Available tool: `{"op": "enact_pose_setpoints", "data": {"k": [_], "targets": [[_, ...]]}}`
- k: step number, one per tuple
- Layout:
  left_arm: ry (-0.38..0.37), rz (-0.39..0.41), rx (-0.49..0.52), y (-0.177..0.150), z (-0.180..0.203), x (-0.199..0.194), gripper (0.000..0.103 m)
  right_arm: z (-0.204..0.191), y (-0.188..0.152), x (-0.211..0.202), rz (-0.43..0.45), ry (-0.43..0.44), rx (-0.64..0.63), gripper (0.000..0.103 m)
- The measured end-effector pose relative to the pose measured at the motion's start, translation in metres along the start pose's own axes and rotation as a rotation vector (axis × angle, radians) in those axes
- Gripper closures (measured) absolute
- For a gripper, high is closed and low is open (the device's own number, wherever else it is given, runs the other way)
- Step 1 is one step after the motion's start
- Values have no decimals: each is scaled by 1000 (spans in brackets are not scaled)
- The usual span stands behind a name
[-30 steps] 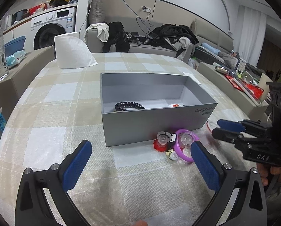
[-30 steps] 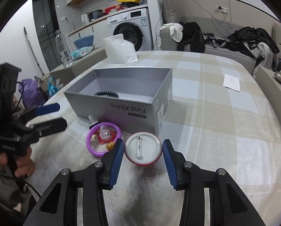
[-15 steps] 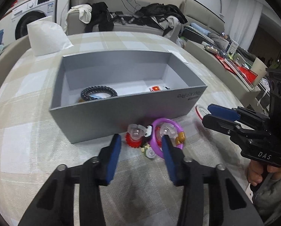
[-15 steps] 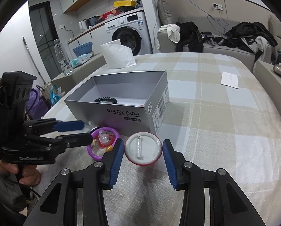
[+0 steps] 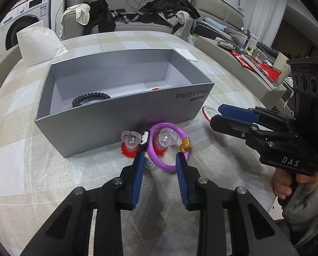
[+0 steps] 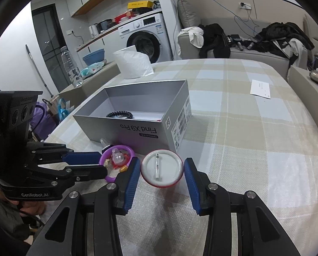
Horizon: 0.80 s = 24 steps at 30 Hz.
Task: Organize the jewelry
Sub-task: 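Grasp the purple ring with the left tool while the right tool holds the clear badge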
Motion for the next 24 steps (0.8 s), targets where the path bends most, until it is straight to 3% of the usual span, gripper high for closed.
{"op": "enact_pose_setpoints", "data": {"k": [7, 9, 12, 24], "targets": [[16, 5, -15, 4, -2, 7, 80, -2, -1, 0, 1, -6, -7, 62], [27, 4, -8, 4, -1, 8, 89, -2, -1, 0, 0, -6, -8, 62], [19, 15, -12, 3, -3, 6, 94, -2, -1, 0, 1, -8, -11, 62], [25, 123, 8, -2, 2, -21, 96, -2, -2, -3, 14, -8, -10, 62]]}}
Point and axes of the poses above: each gripper's, at about its wrist camera, not at the fingertips, and x roughly the way its jaws point, z to its right, y to its top, the point moved 1 cm from there along x, roughly the way its jaws point, and after that the axes turned 14 degrees about -y, right-handed, at the moved point
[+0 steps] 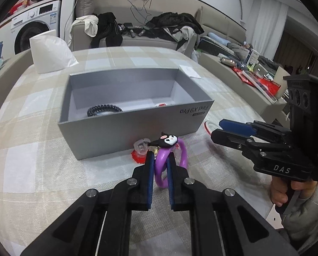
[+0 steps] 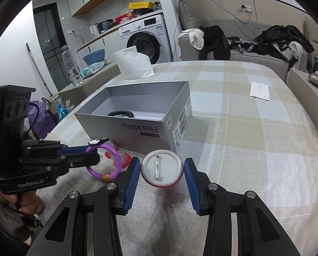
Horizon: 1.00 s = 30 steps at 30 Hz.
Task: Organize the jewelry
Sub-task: 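Grasp the purple ring with the left tool while the right tool holds the clear badge, then carry the purple ring and clear badge over the grey box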
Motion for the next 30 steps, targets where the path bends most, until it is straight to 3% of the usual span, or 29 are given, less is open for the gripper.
{"op": "enact_pose_setpoints", "data": {"k": [14, 30], "targets": [[12, 103, 12, 9, 0, -23, 96, 6, 2, -12, 65, 30, 46, 62], [9, 191, 6, 25, -7, -43, 96, -16, 21, -23, 129, 57, 10, 62]]}}
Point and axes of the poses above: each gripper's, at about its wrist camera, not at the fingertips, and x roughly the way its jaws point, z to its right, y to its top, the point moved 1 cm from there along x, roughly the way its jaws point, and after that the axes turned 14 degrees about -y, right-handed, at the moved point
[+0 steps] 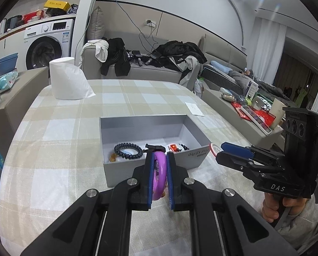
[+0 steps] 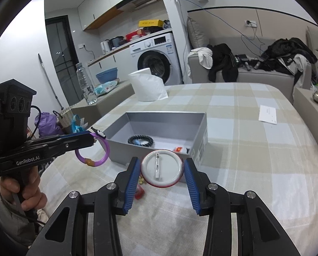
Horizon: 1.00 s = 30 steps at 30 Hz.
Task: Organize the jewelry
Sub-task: 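Carry the purple ring and clear badge over the grey box, then lower the purple ring and clear badge into the box and open both tools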
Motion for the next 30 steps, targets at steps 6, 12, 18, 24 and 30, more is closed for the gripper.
{"op": "enact_pose_setpoints", "data": {"k": [6, 12, 18, 24, 30], "targets": [[10, 32, 19, 12, -2, -3, 96, -9, 16, 1, 24, 17, -18, 62], [35, 71, 33, 25, -7, -4, 96, -14, 30, 8, 35, 14, -26, 62], [95, 87, 46, 33, -17, 9, 96, -15, 41, 24, 25, 2, -17, 62], [137, 71, 25, 28, -33, 25, 96, -11, 44, 50, -25, -16, 15, 62], [130, 39, 13, 22, -36, 31, 96, -7, 39, 60, -53, -31, 24, 62]]}}
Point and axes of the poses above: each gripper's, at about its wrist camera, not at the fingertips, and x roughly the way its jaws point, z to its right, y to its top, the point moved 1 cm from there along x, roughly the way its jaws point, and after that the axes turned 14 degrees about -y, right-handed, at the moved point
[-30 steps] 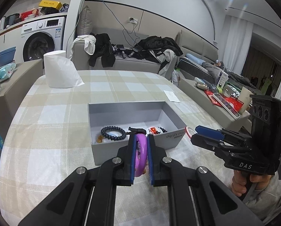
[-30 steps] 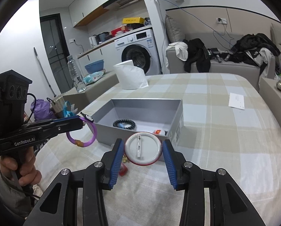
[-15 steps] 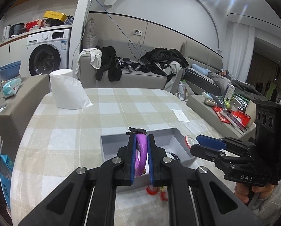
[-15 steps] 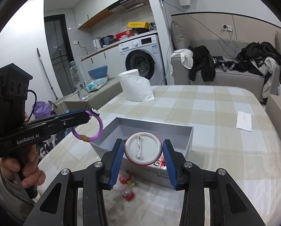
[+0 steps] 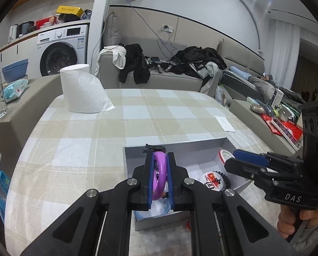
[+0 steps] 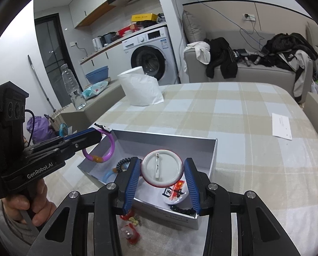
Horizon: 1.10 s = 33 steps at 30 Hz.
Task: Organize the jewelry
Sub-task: 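Lower the purple ring and clear badge into the box and open both tools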
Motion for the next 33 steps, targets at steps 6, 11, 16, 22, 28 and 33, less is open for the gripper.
{"op": "enact_pose_setpoints", "data": {"k": [6, 11, 16, 22, 28, 33], "targets": [[-7, -19, 12, -3, 3, 2, 96, -2, -1, 3, -5, 1, -5, 62], [-20, -30, 17, -4, 7, 5, 96, -3, -4, 4, -14, 0, -9, 62], [-34, -36, 22, -6, 9, 7, 96, -4, -5, 3, -17, -5, -15, 62], [-43, -41, 37, -6, 14, 8, 95, -5, -7, 1, -20, -8, -20, 61], [-39, -17, 65, -3, 22, -2, 64, -6, -3, -11, 18, -14, -26, 52], [-21, 15, 67, -3, 27, -17, 20, -3, -3, -30, 54, -37, -28, 17]]}}
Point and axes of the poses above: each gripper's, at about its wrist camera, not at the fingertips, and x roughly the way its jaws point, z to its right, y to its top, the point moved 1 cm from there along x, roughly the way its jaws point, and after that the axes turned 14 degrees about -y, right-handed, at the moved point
